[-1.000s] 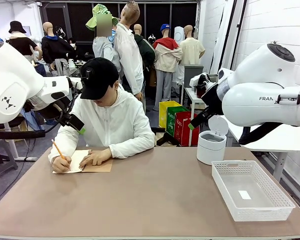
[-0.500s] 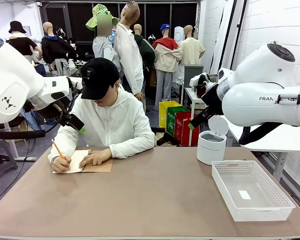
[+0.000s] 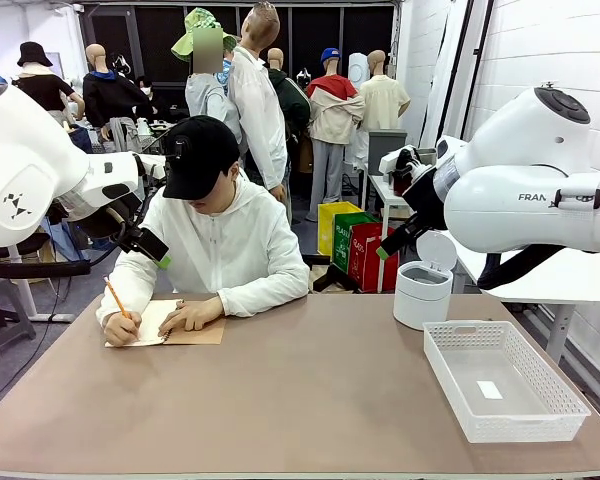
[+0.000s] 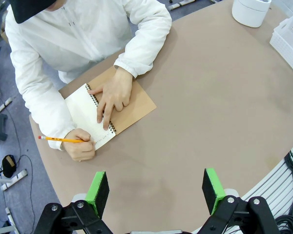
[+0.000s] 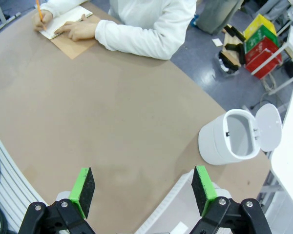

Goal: Sort the paper based on its condition.
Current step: If a person hands you a paper, place it in the Organizing basket , and if it's crumpled, put it in the Trash can.

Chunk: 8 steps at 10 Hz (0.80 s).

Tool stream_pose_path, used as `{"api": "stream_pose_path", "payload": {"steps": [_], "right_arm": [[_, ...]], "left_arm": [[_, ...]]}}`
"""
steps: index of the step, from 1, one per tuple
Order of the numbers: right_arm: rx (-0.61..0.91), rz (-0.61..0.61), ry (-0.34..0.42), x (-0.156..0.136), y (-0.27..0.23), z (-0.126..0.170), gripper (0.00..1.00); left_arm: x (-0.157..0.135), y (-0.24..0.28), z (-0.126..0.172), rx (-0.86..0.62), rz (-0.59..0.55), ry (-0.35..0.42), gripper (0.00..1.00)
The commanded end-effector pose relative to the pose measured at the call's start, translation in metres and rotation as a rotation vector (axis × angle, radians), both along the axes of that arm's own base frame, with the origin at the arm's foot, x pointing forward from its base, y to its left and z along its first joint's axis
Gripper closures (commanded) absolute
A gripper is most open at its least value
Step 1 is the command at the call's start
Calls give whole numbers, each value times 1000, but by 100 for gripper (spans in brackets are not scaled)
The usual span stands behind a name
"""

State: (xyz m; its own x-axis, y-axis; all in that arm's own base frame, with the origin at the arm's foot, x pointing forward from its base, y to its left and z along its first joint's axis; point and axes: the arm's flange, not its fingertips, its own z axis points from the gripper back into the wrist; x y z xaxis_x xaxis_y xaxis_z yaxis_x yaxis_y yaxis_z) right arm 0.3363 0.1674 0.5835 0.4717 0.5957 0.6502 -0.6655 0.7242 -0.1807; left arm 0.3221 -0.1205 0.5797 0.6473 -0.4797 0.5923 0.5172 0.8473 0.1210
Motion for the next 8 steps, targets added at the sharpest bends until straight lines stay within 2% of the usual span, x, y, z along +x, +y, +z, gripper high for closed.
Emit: {"api": "stream_pose_path", "payload": {"steps": [1, 8], "right_arm": [[4, 2, 3, 1, 0, 0, 0], [4, 2, 3, 1, 0, 0, 0]], "left_arm": [[1, 0, -1, -3, 1, -1, 0], [1, 0, -1, -3, 1, -1, 0]]}}
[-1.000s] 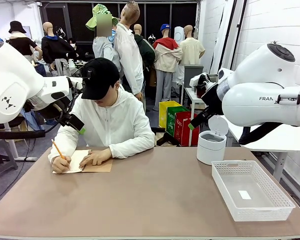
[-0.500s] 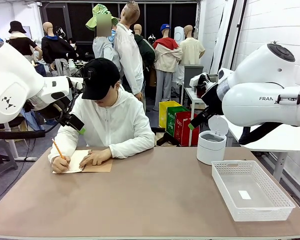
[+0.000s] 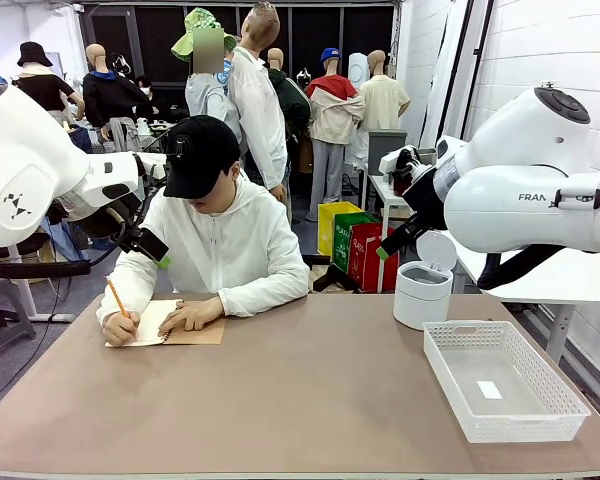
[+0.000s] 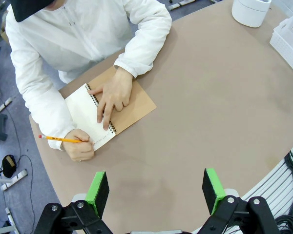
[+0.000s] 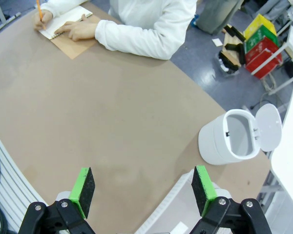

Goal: Sort the paper based on its condition.
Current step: If a person hands you a paper, place it in the Organizing basket , and if it's crumpled, put it in the Trash can.

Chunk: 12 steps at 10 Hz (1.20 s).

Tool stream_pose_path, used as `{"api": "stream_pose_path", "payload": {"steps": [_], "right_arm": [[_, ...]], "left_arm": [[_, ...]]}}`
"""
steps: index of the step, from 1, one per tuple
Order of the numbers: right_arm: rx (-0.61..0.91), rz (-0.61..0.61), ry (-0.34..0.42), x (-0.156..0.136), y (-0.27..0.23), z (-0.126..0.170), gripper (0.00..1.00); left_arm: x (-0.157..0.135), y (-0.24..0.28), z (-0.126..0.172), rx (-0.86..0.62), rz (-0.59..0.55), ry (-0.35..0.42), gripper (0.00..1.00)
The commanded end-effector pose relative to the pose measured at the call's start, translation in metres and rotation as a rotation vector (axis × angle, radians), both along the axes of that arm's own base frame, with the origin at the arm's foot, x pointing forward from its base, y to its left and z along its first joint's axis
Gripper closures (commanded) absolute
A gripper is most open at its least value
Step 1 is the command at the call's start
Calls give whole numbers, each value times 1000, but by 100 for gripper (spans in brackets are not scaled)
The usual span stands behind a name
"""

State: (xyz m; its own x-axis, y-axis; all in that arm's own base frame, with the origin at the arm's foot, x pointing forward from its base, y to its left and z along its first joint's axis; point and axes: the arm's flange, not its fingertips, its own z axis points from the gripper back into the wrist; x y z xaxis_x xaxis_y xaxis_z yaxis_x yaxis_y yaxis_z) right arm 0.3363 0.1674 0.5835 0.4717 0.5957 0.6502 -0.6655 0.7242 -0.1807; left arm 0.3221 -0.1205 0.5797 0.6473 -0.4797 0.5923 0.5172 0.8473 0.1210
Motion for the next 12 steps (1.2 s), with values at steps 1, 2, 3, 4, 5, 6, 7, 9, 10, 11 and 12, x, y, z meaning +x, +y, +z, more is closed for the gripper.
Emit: {"api": "stream_pose_path", "payload": {"steps": [1, 2, 3, 4, 5, 6, 7, 9, 10, 11, 12], "right_arm": [[4, 2, 3, 1, 0, 0, 0], [4, 2, 3, 1, 0, 0, 0], [4, 2, 3, 1, 0, 0, 0], [4, 2, 3, 1, 0, 0, 0], [4, 2, 3, 1, 0, 0, 0], [4, 2, 3, 1, 0, 0, 0], [4, 2, 3, 1, 0, 0, 0], [4, 2, 3, 1, 0, 0, 0], [4, 2, 3, 1, 0, 0, 0], [4, 2, 3, 1, 0, 0, 0], [4, 2, 3, 1, 0, 0, 0]], "left_arm": [[1, 0, -1, -3, 1, -1, 0], [1, 0, -1, -3, 1, -1, 0], [1, 0, -1, -3, 1, -1, 0], [1, 0, -1, -3, 1, -1, 0], [1, 0, -1, -3, 1, -1, 0], [1, 0, -1, -3, 1, -1, 0], [1, 0, -1, -3, 1, -1, 0], [1, 0, -1, -3, 1, -1, 0], [1, 0, -1, -3, 1, -1, 0], [1, 0, -1, -3, 1, -1, 0], [1, 0, -1, -3, 1, -1, 0]]}}
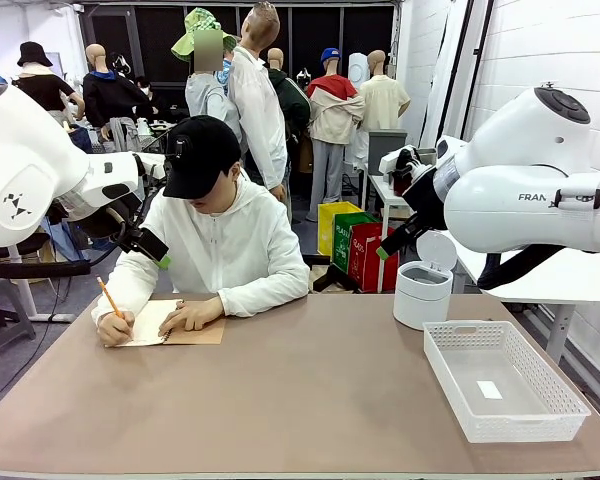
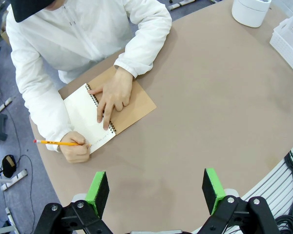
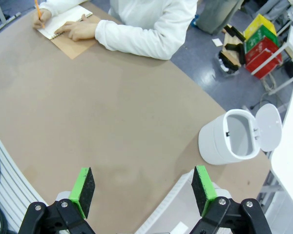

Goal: Sort the paper based on its condition.
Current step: If a person hands you a paper, place it in the Organizing basket , and if it's crumpled, put it in the Trash can.

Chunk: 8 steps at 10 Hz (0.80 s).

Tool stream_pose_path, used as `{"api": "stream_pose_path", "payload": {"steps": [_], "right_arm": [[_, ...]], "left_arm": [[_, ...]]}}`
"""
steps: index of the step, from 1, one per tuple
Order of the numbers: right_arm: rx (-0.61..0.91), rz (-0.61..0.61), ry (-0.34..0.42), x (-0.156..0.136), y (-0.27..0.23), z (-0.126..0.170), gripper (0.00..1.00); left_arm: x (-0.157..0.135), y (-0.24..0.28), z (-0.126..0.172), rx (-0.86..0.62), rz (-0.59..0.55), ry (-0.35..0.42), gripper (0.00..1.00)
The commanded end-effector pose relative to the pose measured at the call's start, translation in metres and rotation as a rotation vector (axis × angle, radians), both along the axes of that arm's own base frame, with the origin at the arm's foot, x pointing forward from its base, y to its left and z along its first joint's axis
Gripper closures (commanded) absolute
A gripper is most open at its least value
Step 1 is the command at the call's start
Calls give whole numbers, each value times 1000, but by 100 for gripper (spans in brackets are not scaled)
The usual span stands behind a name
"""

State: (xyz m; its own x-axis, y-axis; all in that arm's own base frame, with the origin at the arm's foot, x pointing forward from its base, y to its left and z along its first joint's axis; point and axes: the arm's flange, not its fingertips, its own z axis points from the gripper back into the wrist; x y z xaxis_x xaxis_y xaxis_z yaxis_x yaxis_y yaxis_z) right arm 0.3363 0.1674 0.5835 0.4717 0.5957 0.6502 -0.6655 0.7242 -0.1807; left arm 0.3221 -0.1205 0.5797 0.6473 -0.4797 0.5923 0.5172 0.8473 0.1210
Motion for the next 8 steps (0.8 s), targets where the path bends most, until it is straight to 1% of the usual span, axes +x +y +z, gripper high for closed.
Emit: {"api": "stream_pose_path", "payload": {"steps": [1, 8], "right_arm": [[4, 2, 3, 1, 0, 0, 0], [4, 2, 3, 1, 0, 0, 0]], "left_arm": [[1, 0, -1, -3, 1, -1, 0], [1, 0, -1, -3, 1, -1, 0]]}}
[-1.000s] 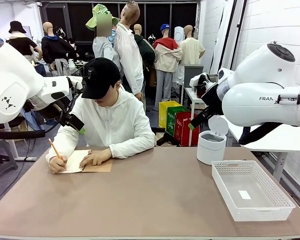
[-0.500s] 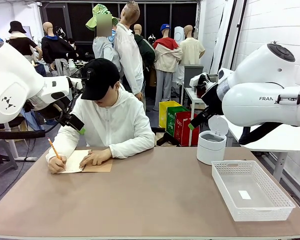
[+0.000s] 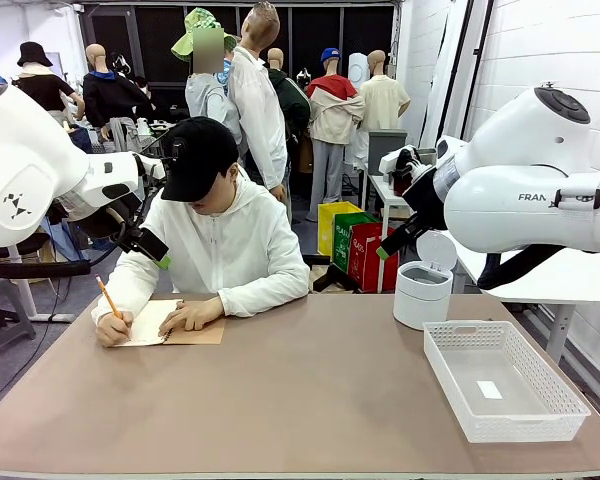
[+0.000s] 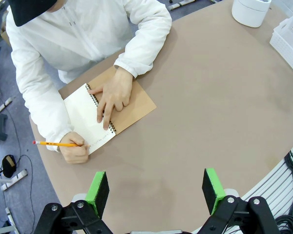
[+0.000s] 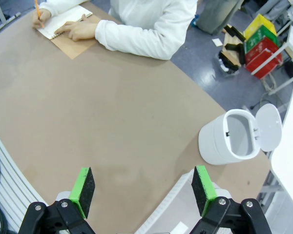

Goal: Sort the paper based on its condition.
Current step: If a person hands you a paper, place it in the Organizing basket , and if it's crumpled, put it in the Trash can.

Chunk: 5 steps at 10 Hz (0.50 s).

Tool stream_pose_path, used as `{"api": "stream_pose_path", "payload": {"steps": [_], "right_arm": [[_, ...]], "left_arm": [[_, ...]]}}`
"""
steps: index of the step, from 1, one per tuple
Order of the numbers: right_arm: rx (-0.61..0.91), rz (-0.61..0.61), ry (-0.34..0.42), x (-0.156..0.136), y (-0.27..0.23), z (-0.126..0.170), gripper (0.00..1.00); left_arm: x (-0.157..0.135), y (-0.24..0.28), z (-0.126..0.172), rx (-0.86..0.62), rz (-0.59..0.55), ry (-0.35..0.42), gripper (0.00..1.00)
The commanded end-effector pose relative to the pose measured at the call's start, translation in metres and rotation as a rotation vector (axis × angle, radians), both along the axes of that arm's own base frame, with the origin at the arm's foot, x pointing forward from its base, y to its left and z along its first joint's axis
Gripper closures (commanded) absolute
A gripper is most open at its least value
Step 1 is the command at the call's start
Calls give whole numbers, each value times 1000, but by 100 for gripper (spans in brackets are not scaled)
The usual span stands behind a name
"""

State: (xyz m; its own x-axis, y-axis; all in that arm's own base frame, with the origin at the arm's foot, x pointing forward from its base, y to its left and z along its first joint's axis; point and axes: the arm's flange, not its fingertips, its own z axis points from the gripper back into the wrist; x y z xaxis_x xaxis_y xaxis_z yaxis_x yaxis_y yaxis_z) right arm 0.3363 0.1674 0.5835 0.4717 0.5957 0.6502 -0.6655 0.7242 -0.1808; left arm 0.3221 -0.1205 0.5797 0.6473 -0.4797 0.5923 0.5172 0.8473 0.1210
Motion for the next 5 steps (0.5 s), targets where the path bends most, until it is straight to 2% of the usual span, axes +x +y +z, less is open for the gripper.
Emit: {"api": "stream_pose_path", "payload": {"steps": [1, 5], "right_arm": [[4, 2, 3, 1, 0, 0, 0], [4, 2, 3, 1, 0, 0, 0]], "left_arm": [[1, 0, -1, -3, 1, -1, 0], [1, 0, -1, -3, 1, -1, 0]]}}
